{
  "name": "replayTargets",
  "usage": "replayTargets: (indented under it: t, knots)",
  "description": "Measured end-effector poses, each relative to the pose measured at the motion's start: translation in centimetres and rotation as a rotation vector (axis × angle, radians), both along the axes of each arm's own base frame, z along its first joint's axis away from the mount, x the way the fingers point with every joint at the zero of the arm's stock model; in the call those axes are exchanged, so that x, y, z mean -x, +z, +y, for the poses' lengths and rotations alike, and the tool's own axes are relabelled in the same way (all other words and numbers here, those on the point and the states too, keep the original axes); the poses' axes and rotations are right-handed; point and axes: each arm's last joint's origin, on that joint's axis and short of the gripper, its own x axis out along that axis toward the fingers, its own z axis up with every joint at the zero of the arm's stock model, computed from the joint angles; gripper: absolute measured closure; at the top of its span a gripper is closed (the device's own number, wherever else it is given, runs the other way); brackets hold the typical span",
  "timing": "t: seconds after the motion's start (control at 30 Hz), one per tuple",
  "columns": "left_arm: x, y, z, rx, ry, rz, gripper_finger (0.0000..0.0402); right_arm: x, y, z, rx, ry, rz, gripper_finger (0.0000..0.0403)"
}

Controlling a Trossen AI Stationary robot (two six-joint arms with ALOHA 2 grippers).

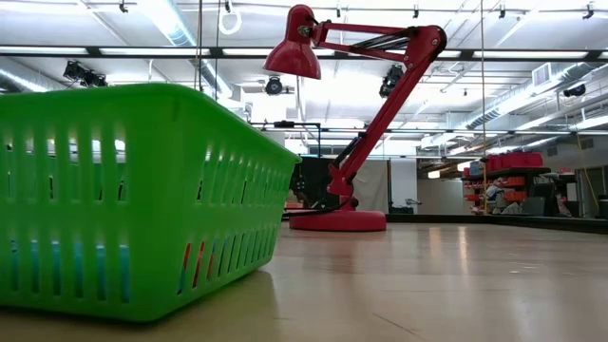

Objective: Pick & Place Markers
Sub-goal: Put the pink pen into the orange bin

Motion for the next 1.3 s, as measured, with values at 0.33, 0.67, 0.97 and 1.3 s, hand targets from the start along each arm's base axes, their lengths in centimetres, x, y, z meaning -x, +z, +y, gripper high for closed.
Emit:
replayTargets:
  t: [0.33, 0.67, 0.97, 1.3]
  knots:
    - [0.0, -0.1, 0.0, -0.002, -0.001, 0.013, 0.0367, 0.4, 0.3, 0.0, 0.001, -0.003, -0.004, 0.0320]
    - [0.2, -1.5, 0.0, -0.068, -0.004, 0.210, 0.0367, 4.1, 2.0, -1.2, 0.024, -0.047, 0.074, 0.0240]
    - [1.2, -0.1, 1.6, -0.161, 0.048, 0.513, 0.0367, 6.7, 3.1, -2.1, 0.018, -0.087, 0.100, 0.0226]
    - [-1.5, -1.2, 2.9, -0.236, 0.026, 0.900, 0.0367, 10.5, 2.2, -2.0, 0.032, -0.090, 0.354, 0.0234]
